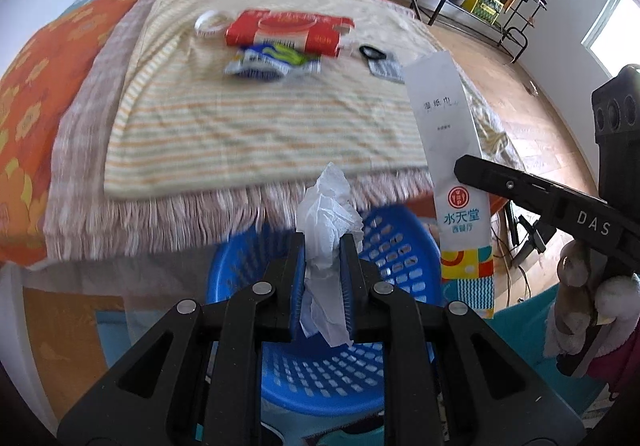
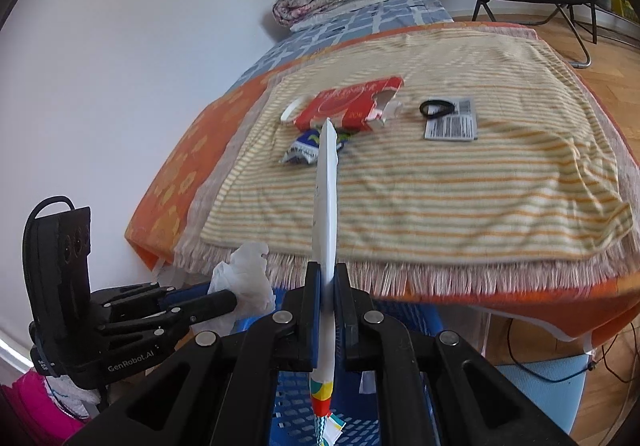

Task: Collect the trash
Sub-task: 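Carry the tissue and tissue pack over the blue basket and release both, then move both tools back over the bed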

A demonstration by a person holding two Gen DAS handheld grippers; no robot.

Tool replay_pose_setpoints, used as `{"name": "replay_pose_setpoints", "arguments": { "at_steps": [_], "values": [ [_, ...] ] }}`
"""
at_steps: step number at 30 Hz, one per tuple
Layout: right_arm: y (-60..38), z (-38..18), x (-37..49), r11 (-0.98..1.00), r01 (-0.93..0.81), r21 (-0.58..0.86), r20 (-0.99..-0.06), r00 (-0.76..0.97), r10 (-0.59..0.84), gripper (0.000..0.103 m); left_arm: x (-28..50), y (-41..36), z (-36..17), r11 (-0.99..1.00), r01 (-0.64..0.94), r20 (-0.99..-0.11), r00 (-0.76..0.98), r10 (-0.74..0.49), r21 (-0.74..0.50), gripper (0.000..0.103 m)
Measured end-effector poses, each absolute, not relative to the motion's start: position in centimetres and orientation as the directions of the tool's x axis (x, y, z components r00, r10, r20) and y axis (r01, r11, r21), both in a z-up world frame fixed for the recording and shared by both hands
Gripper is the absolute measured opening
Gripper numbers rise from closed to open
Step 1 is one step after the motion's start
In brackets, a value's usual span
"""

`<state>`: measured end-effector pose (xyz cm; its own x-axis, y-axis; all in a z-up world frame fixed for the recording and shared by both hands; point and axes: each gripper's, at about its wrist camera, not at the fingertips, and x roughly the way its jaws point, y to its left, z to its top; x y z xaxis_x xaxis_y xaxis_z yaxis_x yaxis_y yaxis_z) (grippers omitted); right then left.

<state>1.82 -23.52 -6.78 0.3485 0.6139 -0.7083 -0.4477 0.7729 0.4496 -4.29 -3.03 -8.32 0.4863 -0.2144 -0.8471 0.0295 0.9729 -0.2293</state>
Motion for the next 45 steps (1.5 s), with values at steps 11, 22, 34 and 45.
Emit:
{"name": "replay_pose_setpoints", "arguments": {
  "at_steps": [11,22,34,45],
  "values": [
    [-23.3,-8.8,0.4,0.785,-0.438,0.439,-0.737,0.324,0.593,0.004,-5.9,-3.2,-10.2,0.972,0.02,-0.868,0.446,-0.218,-0.233,0.015],
    [-23.1,-9.3,0.4,0.788,-0.434,0.437,-0.748,0.31,0.586,0.009,-5.9,-3.3,-10.9,0.97,0.016,-0.879,0.42,-0.227,-0.243,0.017],
    [-23.4,-10.0,0.8,0.813,-0.395,0.428,-0.771,0.309,0.556,0.054,-5.7,-3.3,-10.9,0.972,0.0,-0.879,0.427,-0.212,-0.235,0.052],
    [-23.7,-9.4,1.0,0.842,-0.379,0.384,-0.777,0.36,0.516,0.085,-5.6,-2.9,-10.9,0.976,-0.03,-0.881,0.436,-0.183,-0.218,0.068]
  ]
}}
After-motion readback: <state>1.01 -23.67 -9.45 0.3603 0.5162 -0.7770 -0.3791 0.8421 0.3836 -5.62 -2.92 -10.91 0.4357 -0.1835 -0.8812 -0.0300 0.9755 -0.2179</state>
